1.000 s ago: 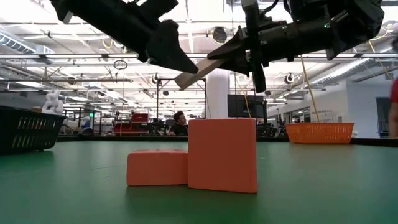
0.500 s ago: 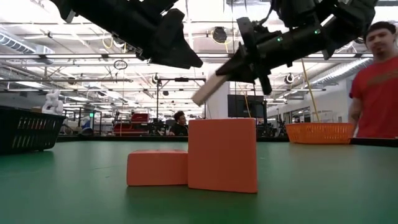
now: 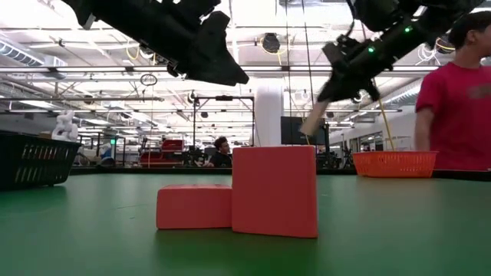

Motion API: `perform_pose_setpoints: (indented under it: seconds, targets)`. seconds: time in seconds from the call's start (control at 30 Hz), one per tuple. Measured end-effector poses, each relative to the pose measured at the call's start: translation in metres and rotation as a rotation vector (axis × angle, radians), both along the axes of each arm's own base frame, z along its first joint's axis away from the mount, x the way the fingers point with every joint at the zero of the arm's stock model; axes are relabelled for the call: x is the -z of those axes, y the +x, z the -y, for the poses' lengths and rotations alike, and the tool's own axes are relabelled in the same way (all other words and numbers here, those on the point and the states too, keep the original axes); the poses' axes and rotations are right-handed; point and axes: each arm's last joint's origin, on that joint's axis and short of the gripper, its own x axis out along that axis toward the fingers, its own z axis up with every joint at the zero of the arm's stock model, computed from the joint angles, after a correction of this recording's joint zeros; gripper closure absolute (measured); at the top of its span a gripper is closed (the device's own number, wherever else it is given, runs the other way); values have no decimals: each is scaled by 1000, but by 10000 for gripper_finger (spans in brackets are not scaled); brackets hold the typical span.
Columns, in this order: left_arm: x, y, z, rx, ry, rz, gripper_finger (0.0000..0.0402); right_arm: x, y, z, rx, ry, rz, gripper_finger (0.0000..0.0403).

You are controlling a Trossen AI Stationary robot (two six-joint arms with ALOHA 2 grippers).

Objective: Sort & place blocks by color
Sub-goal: Put the white wooden block into the orange basket

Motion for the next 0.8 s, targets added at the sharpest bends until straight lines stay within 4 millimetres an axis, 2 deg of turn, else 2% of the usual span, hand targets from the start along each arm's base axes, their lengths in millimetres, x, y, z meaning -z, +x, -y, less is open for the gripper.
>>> perform_pose_setpoints:
  seconds: [0.2, 0.33, 0.8]
  targets:
    - [0, 2, -12, -47, -24, 14, 215, -1, -38, 16, 174, 27, -141, 362]
    - [0, 4, -22, -91, -59, 36, 215, 1, -55, 23, 253, 51, -221, 362]
    - [4, 3, -40, -167, -93, 18, 215, 2, -72, 43, 344, 32, -298, 362]
